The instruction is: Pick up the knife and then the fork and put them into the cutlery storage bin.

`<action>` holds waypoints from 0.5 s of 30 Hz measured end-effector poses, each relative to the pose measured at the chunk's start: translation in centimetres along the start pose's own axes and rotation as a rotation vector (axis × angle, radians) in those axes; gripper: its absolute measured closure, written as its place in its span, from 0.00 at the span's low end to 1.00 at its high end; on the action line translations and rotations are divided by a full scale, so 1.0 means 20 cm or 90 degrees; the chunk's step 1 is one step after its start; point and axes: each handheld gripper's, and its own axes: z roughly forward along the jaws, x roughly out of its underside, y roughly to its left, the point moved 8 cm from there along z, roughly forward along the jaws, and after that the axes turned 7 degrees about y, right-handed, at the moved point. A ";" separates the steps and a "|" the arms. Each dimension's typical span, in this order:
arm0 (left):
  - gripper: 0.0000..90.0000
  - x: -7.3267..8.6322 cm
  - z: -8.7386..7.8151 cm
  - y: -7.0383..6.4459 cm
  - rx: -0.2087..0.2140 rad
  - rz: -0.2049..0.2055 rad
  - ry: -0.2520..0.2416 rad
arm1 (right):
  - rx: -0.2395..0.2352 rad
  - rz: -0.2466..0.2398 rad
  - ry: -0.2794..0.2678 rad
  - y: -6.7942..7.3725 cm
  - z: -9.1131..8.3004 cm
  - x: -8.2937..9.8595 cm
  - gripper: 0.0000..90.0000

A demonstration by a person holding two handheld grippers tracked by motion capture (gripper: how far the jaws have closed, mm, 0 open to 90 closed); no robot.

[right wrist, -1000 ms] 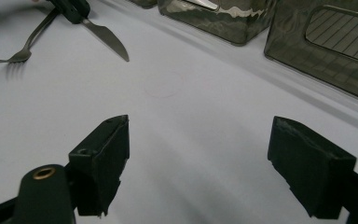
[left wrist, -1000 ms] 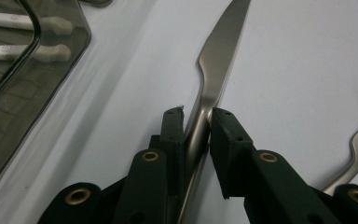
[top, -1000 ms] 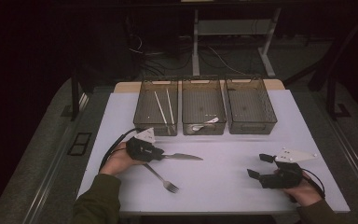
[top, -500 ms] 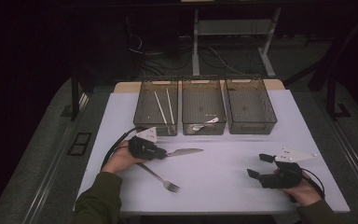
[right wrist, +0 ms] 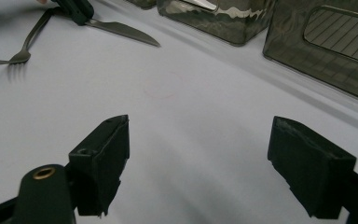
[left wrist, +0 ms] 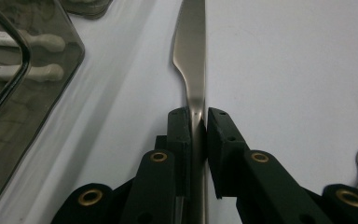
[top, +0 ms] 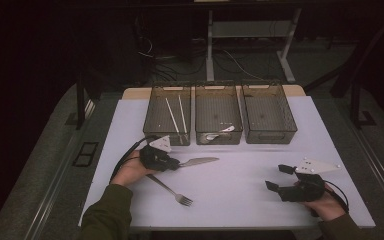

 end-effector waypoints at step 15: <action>0.88 -0.11 -0.04 -0.04 -0.006 0.009 -0.052 | 0.001 0.001 0.000 0.00 0.00 0.00 0.23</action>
